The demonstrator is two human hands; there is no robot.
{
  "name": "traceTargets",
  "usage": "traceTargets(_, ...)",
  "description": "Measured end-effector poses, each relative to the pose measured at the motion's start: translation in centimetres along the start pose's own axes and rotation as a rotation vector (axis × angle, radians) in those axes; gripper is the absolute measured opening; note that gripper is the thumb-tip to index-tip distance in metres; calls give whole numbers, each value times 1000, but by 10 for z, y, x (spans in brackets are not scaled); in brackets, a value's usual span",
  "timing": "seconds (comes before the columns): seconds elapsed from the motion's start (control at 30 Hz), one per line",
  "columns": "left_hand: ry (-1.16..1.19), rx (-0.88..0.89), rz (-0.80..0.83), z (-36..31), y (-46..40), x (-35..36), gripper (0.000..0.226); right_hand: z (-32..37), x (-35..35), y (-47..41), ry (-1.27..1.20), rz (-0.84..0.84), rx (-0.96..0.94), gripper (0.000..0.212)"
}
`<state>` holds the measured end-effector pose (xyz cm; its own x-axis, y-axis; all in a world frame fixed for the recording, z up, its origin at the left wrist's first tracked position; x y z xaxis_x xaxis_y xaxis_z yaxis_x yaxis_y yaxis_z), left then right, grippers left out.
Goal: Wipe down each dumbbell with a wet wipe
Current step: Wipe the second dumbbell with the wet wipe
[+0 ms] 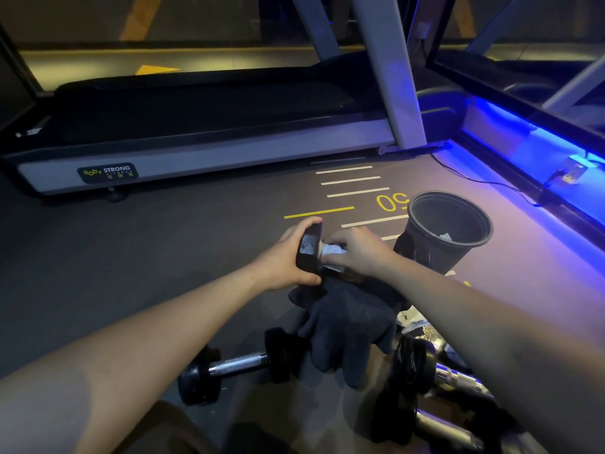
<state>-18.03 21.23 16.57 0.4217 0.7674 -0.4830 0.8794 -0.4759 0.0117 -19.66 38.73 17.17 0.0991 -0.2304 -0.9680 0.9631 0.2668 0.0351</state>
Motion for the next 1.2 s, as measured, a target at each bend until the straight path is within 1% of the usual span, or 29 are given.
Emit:
traceTargets(0.03, 1, 3, -1, -1, 0, 0, 108, -1, 1, -3, -30, 53, -4, 41)
traceTargets(0.13, 2, 7, 4, -1, 1, 1, 108, -1, 1, -6, -92, 162, -24, 25)
traceTargets(0.23, -4, 8, 9, -2, 3, 0, 108, 0, -4, -7, -133, 209, 3, 27)
traceTargets(0.3, -9, 7, 12, -3, 4, 0, 108, 1, -3, -5, -133, 194, 6, 27)
traceTargets(0.4, -18, 5, 15, -4, 4, 0, 109, 2, 0, -1, -49, 98, 7, 30)
traceTargets(0.47, -19, 2, 11, -5, 3, 0, 109, 7, 1, 4, 124, -28, -1, 36)
traceTargets(0.53, -18, -5, 8, -5, 3, 0, 109, 14, 2, 9, 283, -169, -54, 36)
traceTargets(0.6, -20, -2, 4, -5, 3, 0, 109, 20, 5, 15, 372, -296, -102, 32)
traceTargets(0.67, -26, 0, 0, -5, 3, 1, 110, 22, 10, 17, 452, -379, -97, 37)
traceTargets(0.77, -31, 5, 0, -5, 2, 1, 111, 27, 16, 18, 518, -409, -95, 49)
traceTargets(0.9, -30, 5, 5, -3, 2, 0, 111, 28, 19, 15, 500, -439, -74, 50)
traceTargets(1.0, -22, -1, 9, -3, 2, 0, 110, 30, 12, 13, 434, -389, -73, 41)
traceTargets(1.07, -17, -3, 8, -4, 2, -1, 109, 30, 5, 11, 357, -242, -25, 32)
traceTargets(1.2, -10, 0, 7, -4, 2, 0, 108, 19, 7, 0, 161, 44, 52, 33)
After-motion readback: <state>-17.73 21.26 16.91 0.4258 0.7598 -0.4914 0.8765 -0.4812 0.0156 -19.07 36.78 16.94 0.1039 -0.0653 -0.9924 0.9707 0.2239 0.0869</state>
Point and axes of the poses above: each hand's wrist, its own y-axis away from the middle knuckle, its own x-axis out of the palm, z = x × y, the point moved 4 cm from there along -y, towards the middle knuckle, and after that the axes turned 11 degrees about y, right-handed, at the moved point
